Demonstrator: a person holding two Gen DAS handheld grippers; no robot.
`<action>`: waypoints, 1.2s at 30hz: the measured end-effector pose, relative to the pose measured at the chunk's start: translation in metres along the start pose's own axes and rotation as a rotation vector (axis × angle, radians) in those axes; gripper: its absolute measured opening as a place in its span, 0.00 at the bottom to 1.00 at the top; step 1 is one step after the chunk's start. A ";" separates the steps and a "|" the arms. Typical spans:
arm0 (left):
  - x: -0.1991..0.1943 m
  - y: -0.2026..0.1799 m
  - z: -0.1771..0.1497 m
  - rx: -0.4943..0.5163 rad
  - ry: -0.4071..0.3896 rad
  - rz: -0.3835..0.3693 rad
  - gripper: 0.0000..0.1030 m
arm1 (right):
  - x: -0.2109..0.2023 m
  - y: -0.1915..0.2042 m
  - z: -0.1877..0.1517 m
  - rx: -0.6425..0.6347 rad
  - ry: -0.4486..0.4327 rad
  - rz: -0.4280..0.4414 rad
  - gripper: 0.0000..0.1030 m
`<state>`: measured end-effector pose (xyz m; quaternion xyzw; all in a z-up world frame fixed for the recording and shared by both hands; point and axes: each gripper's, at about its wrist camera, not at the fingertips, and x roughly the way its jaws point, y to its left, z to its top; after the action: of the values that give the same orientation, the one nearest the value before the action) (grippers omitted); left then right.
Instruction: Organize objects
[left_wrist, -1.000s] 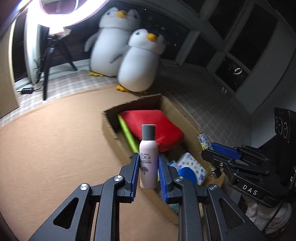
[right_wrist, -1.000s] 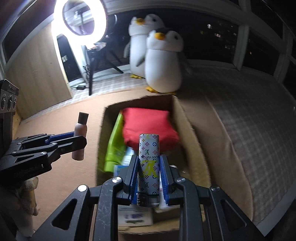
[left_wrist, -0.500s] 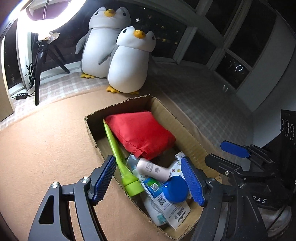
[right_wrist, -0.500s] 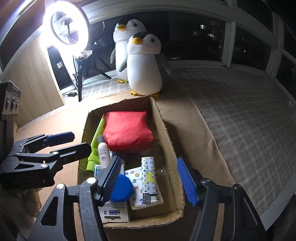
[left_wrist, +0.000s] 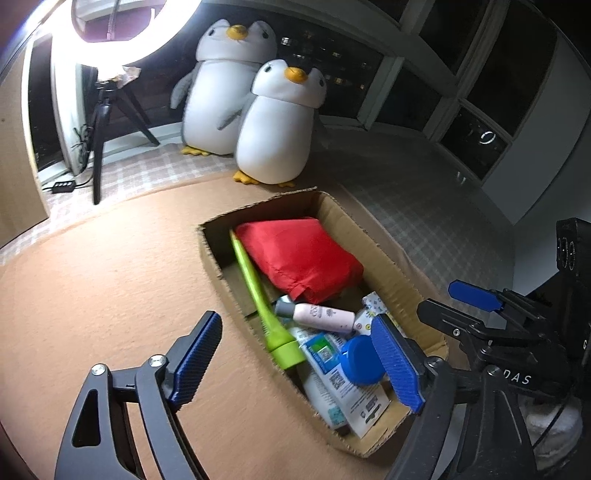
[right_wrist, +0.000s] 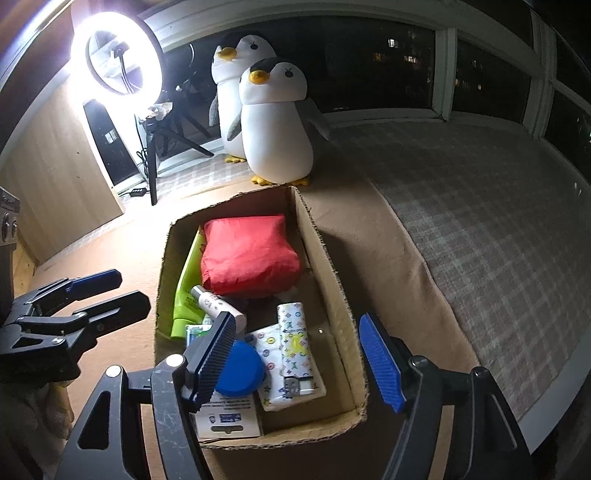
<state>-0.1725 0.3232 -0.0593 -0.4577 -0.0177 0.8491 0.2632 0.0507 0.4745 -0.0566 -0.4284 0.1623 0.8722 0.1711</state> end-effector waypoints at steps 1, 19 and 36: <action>-0.004 0.002 -0.001 -0.003 -0.003 0.006 0.85 | 0.000 0.002 0.000 0.000 0.000 0.003 0.64; -0.091 0.066 -0.032 -0.075 -0.064 0.142 0.91 | -0.010 0.082 -0.006 -0.068 -0.006 0.072 0.69; -0.183 0.154 -0.101 -0.196 -0.088 0.267 0.92 | -0.023 0.198 -0.023 -0.184 -0.022 0.144 0.71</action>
<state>-0.0791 0.0845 -0.0191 -0.4418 -0.0507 0.8899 0.1011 -0.0066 0.2851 -0.0245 -0.4200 0.1099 0.8982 0.0696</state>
